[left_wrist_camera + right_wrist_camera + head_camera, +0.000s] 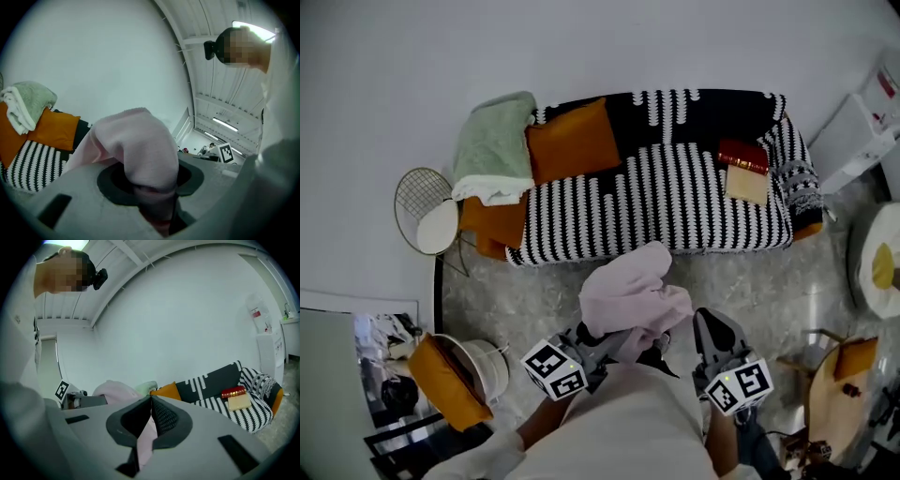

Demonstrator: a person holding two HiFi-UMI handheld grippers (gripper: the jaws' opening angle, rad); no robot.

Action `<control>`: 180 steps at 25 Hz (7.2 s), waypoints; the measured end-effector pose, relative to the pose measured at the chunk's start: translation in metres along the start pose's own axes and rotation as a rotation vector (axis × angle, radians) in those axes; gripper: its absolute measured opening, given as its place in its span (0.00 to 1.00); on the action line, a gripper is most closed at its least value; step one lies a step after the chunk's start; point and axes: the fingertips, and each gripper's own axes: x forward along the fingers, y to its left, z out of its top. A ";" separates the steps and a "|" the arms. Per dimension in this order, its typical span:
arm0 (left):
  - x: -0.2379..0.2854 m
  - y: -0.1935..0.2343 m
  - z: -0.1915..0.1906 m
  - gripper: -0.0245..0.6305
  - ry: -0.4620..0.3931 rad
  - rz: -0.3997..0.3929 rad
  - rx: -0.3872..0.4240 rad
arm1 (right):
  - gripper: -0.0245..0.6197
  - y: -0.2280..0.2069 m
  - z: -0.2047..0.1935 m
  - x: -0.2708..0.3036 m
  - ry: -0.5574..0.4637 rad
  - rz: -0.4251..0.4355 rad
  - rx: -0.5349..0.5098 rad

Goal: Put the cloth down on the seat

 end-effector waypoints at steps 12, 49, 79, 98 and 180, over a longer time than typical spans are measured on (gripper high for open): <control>0.037 0.068 0.079 0.28 -0.029 -0.093 0.042 | 0.05 -0.002 0.065 0.101 -0.067 -0.033 -0.010; 0.193 0.172 0.180 0.28 -0.155 0.230 -0.031 | 0.05 -0.151 0.162 0.256 0.059 0.240 0.021; 0.232 0.298 0.208 0.29 -0.101 0.250 -0.085 | 0.05 -0.162 0.186 0.346 0.110 0.175 -0.009; 0.264 0.446 0.167 0.28 0.151 0.148 -0.028 | 0.05 -0.140 0.137 0.417 0.211 0.000 0.053; 0.269 0.620 -0.099 0.60 0.636 0.475 -0.450 | 0.05 -0.146 0.064 0.412 0.303 -0.163 0.169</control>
